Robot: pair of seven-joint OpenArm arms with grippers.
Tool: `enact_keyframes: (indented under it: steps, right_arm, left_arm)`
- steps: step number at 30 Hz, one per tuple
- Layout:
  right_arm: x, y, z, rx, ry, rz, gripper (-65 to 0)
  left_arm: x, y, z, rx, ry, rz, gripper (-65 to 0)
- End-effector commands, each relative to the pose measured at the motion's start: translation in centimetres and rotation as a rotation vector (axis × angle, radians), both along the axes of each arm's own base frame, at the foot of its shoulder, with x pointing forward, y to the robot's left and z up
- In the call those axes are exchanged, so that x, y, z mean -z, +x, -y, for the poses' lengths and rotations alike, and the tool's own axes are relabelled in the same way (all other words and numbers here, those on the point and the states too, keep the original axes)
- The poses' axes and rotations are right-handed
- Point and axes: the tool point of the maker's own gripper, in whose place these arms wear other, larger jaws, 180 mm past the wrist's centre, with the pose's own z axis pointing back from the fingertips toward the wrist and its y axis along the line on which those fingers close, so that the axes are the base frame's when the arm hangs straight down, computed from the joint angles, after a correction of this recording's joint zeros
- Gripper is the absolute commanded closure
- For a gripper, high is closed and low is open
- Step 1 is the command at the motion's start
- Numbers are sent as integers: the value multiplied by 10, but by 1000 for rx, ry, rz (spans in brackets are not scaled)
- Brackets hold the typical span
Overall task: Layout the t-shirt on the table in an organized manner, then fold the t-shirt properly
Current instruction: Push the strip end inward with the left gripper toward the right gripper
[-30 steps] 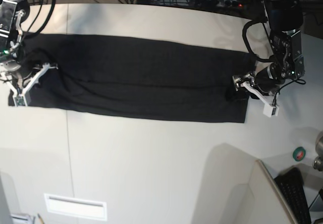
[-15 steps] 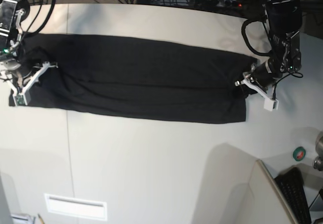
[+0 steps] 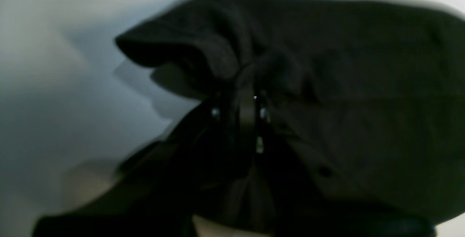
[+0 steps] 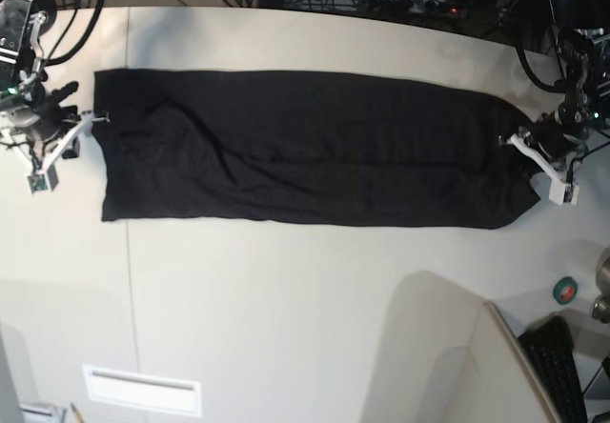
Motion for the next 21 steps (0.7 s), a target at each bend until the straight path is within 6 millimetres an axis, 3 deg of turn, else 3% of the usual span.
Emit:
enact_keyframes:
  steps: [1,9,16,21]
  right_arm:
    - [-13,11,5,-1,-11,50,0]
    - [-11,12,-4,3,13,54,0]
    - [-11,13,-4,6,14,56,0]
    - [-11,12,-3,6,13,55,0]
  left_arm:
    - [-16,9,8,14,-1,62,0]
    - [-40,3,95,126,-65,72,0]
    - [-28,-3,177,332,-68,21,0]
    - [-15,-8,217,386,-57,-3,0]
